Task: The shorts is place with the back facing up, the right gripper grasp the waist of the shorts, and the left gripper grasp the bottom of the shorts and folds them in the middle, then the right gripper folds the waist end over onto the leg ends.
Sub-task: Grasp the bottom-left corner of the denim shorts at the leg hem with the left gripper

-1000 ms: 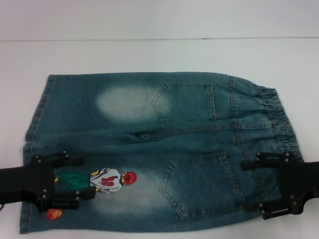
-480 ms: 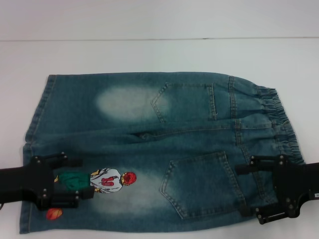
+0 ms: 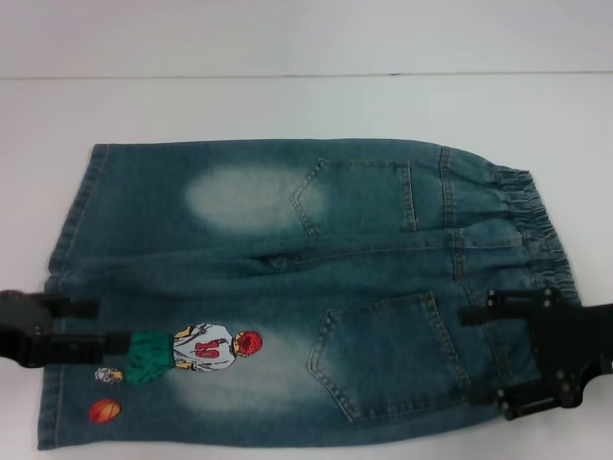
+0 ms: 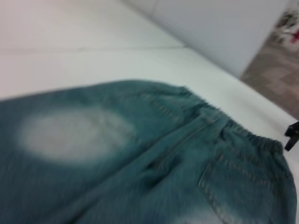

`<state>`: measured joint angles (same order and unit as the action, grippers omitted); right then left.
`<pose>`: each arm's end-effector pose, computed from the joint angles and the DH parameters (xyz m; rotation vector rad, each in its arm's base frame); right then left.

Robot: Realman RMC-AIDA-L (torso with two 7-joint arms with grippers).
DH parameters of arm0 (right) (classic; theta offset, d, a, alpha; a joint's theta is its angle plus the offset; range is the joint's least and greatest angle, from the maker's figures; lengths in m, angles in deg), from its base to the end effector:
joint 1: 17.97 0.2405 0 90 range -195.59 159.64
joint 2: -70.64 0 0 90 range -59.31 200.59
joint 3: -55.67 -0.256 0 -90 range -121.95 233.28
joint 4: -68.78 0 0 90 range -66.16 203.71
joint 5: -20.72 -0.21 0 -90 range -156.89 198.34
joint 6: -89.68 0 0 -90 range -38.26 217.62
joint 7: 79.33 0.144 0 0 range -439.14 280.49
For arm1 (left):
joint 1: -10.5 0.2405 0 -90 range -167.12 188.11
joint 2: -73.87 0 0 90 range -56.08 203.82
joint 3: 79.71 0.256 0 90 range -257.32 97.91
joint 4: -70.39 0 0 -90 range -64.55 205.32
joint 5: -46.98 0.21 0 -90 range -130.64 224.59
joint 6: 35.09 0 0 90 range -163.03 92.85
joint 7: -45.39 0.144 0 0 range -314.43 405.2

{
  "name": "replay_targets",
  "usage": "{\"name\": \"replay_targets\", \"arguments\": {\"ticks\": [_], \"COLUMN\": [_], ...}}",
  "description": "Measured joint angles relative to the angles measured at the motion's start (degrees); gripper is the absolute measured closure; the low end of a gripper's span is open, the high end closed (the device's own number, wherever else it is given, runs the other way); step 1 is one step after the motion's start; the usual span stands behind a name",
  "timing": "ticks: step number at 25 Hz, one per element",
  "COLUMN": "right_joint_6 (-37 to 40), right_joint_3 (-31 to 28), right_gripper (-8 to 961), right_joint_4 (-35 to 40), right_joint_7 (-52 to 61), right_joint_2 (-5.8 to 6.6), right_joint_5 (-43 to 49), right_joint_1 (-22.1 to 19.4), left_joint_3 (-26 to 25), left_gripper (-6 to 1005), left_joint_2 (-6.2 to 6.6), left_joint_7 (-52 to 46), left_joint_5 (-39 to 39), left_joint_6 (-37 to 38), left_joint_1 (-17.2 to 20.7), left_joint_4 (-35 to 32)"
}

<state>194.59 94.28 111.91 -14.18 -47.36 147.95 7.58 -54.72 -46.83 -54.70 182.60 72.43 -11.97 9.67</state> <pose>0.2872 0.2725 0.0122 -3.0215 0.2749 0.5289 -0.3097 0.2668 0.0655 -2.6574 -1.1245 -0.4113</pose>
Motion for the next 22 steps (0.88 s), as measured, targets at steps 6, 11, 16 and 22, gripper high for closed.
{"name": "replay_targets", "arguments": {"ticks": [6, 11, 16, 22], "right_joint_6": [-1.03, -1.57, -2.50, -2.91], "right_joint_3": [-0.29, -0.27, -0.23, -0.09], "right_gripper": [40, 40, 40, 40], "right_joint_4": [3.33, 4.67, 5.63, 6.48], "right_joint_7": [4.45, 4.65, 4.61, 4.60], "right_joint_2": [0.05, 0.02, 0.03, 0.05], "right_joint_5": [-0.10, -0.04, -0.04, -0.05], "right_joint_1": [0.45, 0.68, 0.91, 0.90], "left_joint_3": [5.03, 6.73, 9.34, 14.37], "left_gripper": [98, 99, 100, 101], "left_joint_2": [0.24, 0.85, 0.89, -0.19], "left_joint_7": [-21.57, -33.49, -38.97, -43.13], "left_joint_5": [7.50, 14.43, 20.54, 26.10], "left_joint_6": [1.34, 2.92, 3.67, 3.98], "left_joint_1": [-1.26, -3.94, -5.98, -6.70], "left_joint_4": [-9.02, -12.23, -12.58, -13.17]}}
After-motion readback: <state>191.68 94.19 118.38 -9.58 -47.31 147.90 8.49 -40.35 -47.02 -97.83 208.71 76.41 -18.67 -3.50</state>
